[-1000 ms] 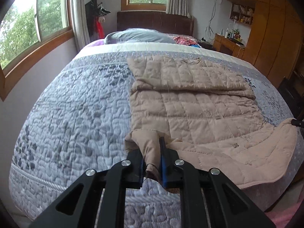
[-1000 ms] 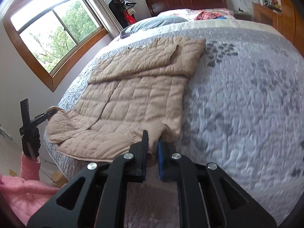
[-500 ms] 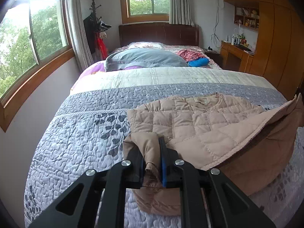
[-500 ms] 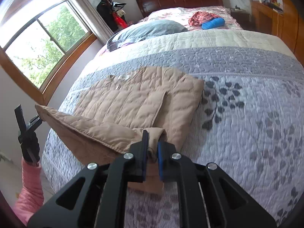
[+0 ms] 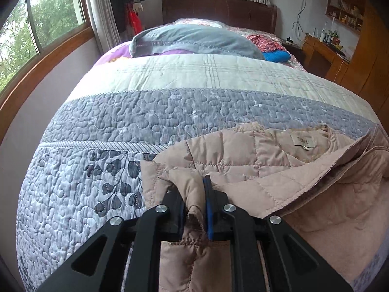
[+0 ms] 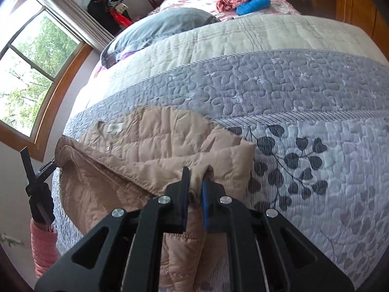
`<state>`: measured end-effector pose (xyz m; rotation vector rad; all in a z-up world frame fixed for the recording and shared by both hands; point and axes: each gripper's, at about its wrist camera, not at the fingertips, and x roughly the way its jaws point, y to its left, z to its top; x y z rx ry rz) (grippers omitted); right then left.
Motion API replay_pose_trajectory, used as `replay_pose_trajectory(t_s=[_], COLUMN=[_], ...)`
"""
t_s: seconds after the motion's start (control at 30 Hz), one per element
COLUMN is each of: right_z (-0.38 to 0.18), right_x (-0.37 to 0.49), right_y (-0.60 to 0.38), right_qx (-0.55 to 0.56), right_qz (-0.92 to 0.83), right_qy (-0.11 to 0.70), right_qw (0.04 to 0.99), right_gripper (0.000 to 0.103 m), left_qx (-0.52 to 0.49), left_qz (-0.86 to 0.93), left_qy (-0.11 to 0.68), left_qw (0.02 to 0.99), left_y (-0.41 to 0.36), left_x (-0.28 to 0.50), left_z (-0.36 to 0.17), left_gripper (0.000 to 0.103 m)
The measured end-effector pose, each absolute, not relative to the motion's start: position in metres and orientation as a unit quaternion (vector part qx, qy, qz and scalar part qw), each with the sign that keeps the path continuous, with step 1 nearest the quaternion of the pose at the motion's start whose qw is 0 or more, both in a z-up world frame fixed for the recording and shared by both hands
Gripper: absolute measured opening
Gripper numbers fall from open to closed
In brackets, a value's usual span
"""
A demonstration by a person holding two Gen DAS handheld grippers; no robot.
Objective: Fold large clothes
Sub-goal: 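Lift the held hem with both tools and fold it over toward the collar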
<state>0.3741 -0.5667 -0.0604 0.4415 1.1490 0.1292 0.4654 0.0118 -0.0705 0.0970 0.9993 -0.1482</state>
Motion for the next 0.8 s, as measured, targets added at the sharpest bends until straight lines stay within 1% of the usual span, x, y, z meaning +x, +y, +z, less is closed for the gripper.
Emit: replay_pose_trajectory(t_s=[0.1, 0.37, 0.47, 0.5, 0.57, 0.6, 0.63, 0.67, 0.7, 0.73, 0.8], right_z=[-0.076, -0.106, -0.104, -0.100, -0.093, -0.087, -0.081, -0.077, -0.074, -0.073, -0.072], right_x=[0.392, 0.416, 0.413, 0.410, 0.403, 0.399, 0.393, 0.390, 0.384, 0.378, 0.363], right_y=[-0.571, -0.576, -0.577, -0.578, -0.580, -0.581, -0.583, -0.584, -0.585, -0.585, -0.583], right_qx=[0.215, 0.227, 0.231, 0.235, 0.233, 0.225, 0.216, 0.212, 0.214, 0.218, 0.218], right_qz=[0.054, 0.041, 0.039, 0.041, 0.041, 0.030, 0.021, 0.022, 0.030, 0.036, 0.050], right_qy=[0.547, 0.563, 0.557, 0.552, 0.540, 0.532, 0.522, 0.517, 0.513, 0.512, 0.512], right_qw=[0.807, 0.794, 0.796, 0.799, 0.807, 0.816, 0.825, 0.829, 0.831, 0.830, 0.830], right_gripper=[0.008, 0.009, 0.012, 0.015, 0.029, 0.045, 0.048, 0.048, 0.048, 0.048, 0.048], left_qx=[0.040, 0.044, 0.032, 0.026, 0.007, -0.013, -0.028, -0.043, -0.048, -0.049, -0.045], left_qz=[-0.069, -0.063, -0.069, -0.073, -0.086, -0.094, -0.100, -0.102, -0.099, -0.092, -0.085], left_qy=[0.493, 0.512, 0.517, 0.518, 0.519, 0.520, 0.519, 0.514, 0.506, 0.494, 0.478], left_qw=[0.866, 0.856, 0.853, 0.852, 0.850, 0.849, 0.849, 0.851, 0.855, 0.863, 0.873], left_y=[0.012, 0.006, 0.008, 0.010, 0.016, 0.022, 0.027, 0.033, 0.038, 0.044, 0.053], left_x=[0.484, 0.509, 0.508, 0.507, 0.504, 0.501, 0.498, 0.494, 0.489, 0.481, 0.468], left_z=[-0.086, -0.107, -0.102, -0.098, -0.090, -0.085, -0.080, -0.075, -0.070, -0.063, -0.055], left_gripper=[0.014, 0.017, 0.019, 0.021, 0.027, 0.033, 0.040, 0.045, 0.054, 0.059, 0.060])
